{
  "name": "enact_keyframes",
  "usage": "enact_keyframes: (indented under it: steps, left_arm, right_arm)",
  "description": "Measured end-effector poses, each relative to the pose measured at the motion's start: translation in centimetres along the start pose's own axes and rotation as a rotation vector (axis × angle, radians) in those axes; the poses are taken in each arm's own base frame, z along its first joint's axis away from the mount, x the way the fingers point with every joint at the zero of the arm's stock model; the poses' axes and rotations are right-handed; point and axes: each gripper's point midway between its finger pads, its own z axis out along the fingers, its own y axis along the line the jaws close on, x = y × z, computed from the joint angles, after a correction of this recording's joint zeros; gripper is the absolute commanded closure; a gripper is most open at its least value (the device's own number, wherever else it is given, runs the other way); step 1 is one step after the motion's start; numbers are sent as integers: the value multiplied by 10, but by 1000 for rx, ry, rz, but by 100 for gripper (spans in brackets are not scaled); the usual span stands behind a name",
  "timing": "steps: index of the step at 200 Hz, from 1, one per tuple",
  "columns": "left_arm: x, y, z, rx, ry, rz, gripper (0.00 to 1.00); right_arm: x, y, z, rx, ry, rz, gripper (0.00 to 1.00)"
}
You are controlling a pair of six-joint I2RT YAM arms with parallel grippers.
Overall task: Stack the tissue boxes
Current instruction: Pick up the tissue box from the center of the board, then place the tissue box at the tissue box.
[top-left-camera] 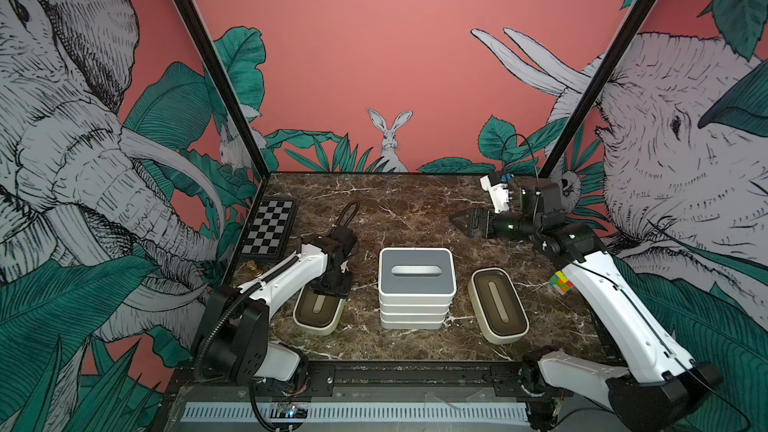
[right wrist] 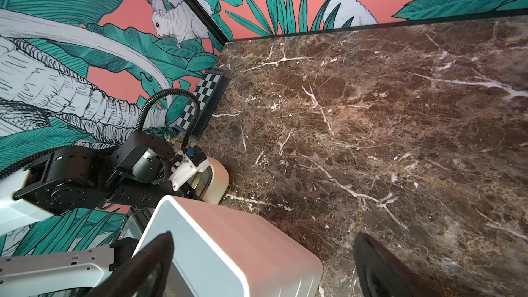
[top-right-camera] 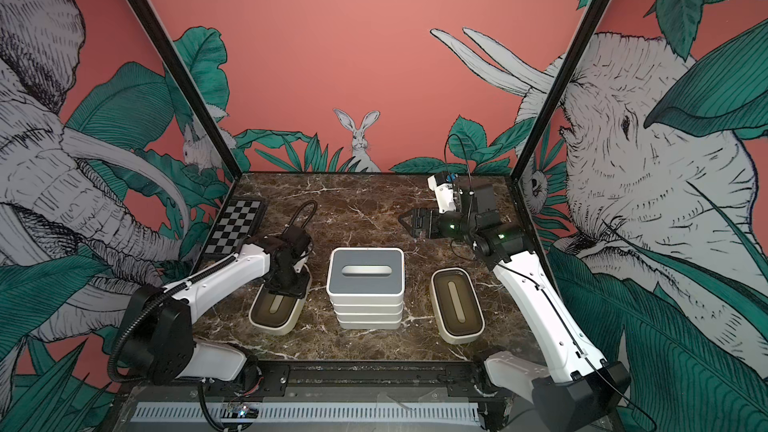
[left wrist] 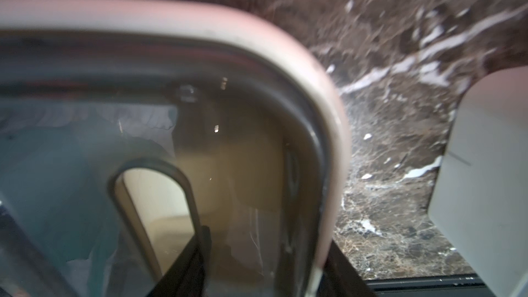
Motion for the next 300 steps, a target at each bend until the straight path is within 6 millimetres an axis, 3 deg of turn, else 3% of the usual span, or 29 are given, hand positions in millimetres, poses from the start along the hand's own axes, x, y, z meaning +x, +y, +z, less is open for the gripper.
enact_keyframes:
  steps: [28, 77, 97, 146, 189, 247, 300]
  left_arm:
    - [-37, -1, -38, 5, -85, 48, 58]
    - [-112, -10, -162, 27, -284, 206, 62]
    - [-130, -21, -199, 49, -376, 294, 62]
    - [-132, -56, -247, 87, -463, 442, 63]
    - [-134, -92, -271, 123, -542, 536, 63]
    - [-91, -169, -298, 196, -615, 822, 63]
    - [-60, -197, -307, 207, -630, 963, 63]
  right_arm:
    - [-2, -2, -1, -2, -4, 6, 2]
    - [2, 0, -6, -27, -1, -14, 2]
    - [14, 1, -11, -26, 11, -29, 2]
    - [43, -3, -20, -15, 52, -29, 2]
    - [57, -4, -25, -16, 51, -22, 2]
    - [55, -2, -31, -12, 29, -32, 2]
    - [46, -6, -45, 34, -36, -5, 2]
